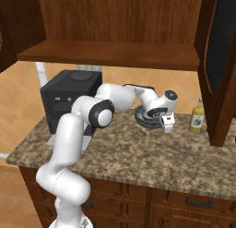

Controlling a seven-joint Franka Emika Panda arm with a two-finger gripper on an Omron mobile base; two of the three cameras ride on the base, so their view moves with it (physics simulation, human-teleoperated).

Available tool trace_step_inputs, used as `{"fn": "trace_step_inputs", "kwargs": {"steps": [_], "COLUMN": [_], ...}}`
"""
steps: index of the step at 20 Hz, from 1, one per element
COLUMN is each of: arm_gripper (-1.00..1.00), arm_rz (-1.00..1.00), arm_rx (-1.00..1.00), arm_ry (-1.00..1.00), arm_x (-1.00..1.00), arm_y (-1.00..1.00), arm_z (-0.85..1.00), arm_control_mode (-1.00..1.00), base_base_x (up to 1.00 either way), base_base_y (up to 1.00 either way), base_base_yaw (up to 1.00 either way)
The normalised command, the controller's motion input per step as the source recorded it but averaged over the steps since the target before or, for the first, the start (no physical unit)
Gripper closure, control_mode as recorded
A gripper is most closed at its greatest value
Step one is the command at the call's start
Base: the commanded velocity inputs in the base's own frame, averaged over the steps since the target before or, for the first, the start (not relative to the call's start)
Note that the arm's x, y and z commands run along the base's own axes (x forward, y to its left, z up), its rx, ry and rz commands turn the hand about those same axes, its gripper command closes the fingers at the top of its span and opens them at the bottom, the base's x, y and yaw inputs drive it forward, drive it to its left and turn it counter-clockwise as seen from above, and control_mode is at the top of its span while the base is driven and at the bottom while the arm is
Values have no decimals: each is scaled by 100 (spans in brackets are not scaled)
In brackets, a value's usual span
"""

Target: Pick up the bowls on the counter and stack them on top of one another in the open cabinet. Place the smaller bowl on top of the larger bowl.

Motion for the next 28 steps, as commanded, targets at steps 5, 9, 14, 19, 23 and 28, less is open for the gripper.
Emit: {"fn": "trace_step_inputs", "kwargs": {"steps": [5, 9, 14, 19, 23, 28], "arm_gripper": [100, 100, 100, 100, 100, 100], "arm_rz": [3, 2, 3, 0, 0, 0], "arm_rx": [0, 0, 0, 0, 0, 0], "arm_ry": [4, 0, -1, -11, -17, -15], "arm_x": [21, 1, -15, -58, -73, -69], "arm_y": [14, 33, 11, 4, 2, 23], "arm_z": [-31, -26, -7, 5, 37, 75], "arm_control_mode": [-100, -100, -100, -100, -100, -100], "base_base_x": [0, 0, 0, 0, 0, 0], "base_base_y": [0, 0, 0, 0, 0, 0], "base_base_yaw": [0, 0, 0, 0, 0, 0]}}
